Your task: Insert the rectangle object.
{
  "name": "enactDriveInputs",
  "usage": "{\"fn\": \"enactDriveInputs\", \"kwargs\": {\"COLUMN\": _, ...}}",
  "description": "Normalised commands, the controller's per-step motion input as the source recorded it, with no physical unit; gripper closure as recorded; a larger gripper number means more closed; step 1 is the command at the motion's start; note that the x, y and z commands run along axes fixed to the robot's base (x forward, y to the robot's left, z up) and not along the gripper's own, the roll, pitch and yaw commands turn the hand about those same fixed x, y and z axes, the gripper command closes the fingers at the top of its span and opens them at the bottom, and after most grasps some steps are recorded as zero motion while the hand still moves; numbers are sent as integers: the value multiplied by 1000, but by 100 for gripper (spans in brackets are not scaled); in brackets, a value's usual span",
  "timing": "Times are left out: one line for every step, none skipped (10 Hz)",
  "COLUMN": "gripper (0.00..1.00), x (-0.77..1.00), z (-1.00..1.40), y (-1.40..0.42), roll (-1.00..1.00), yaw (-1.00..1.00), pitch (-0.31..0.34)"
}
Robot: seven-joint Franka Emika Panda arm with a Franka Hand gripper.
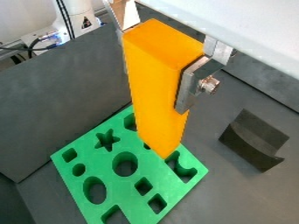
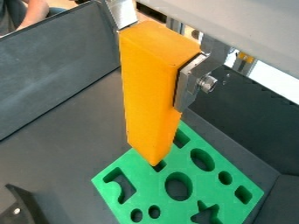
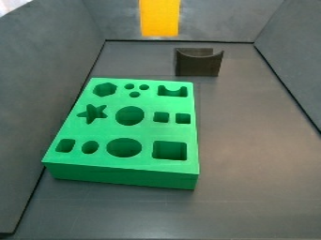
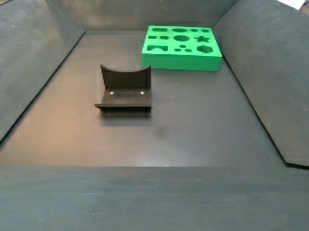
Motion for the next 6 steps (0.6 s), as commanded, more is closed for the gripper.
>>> {"fn": "enactDriveInputs", "kwargs": {"gripper": 100, "x": 523, "z": -969, "y": -689, "roll": 0, "yaw": -31, "pitch": -74}}
{"fn": "enactDriveInputs", "kwargs": {"gripper": 100, "x": 311, "z": -1000, "y": -806, "roll": 29, "yaw": -74, "pitch": -134}}
{"fn": "enactDriveInputs", "kwargs": {"gripper": 100, "x": 311, "z": -1000, "y": -803, "roll": 29, "yaw": -74, "pitch": -133}}
{"fn": "enactDriveInputs", "kwargs": {"gripper": 100, "x": 71, "z": -1000, "y": -849, "roll": 71, "yaw": -177, "pitch": -123}}
{"fn": "enactDriveInputs", "kwargs": {"gripper": 100, "x": 0, "z": -1000, "y": -731, "roll": 33, "yaw": -223, "pitch": -44}}
{"fn": "enactDriveInputs", "kwargs": {"gripper": 100, "x": -17, "z": -1000, "y": -823, "roll": 0, "yaw": 26, "pitch": -9}}
